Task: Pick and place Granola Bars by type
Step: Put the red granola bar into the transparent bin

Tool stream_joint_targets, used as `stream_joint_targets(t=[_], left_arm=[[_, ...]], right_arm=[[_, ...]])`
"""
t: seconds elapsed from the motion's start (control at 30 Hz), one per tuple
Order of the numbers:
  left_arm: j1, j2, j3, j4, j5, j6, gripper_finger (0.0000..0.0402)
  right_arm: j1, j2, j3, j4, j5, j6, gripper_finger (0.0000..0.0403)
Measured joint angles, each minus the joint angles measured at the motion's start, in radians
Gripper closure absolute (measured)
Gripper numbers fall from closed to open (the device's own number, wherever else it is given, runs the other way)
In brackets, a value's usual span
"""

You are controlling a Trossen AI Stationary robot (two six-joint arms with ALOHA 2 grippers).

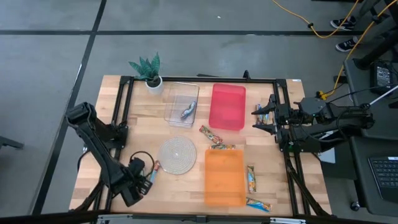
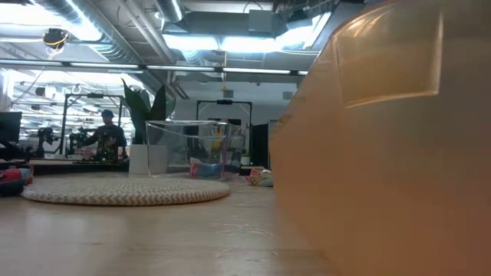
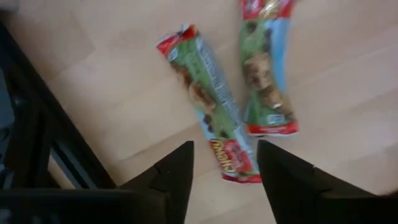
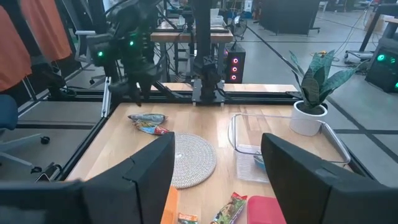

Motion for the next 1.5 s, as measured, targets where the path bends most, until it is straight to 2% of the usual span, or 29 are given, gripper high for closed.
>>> stream_joint_targets(t=[0.37,0.63,0.9,1.33,1.5], left_arm=[[0.005,0.108,0.0,0.0,0.008,-0.016,0.014],[0.005,0.167,0.0,0.033,0.001,-0.017,0.0136],[0.005,0.213,0.002,0.055,0.004,-0.027,0.0189],[0.018,0.216,0.0,0.053,0.054,-0.026,0.0336],[0.018,0.193,-0.001,0.052,0.074,-0.023,0.0377]], right_arm=[[0.0,0.0,0.0,0.0,0.0,0.0,0.0162],[0.0,0.0,0.0,0.0,0.0,0.0,0.0162],[0.0,0.0,0.0,0.0,0.0,0.0,0.0162],[0.0,0.0,0.0,0.0,-0.001,0.03,0.0162],[0.0,0.0,0.0,0.0,-0.001,0.03,0.0162]])
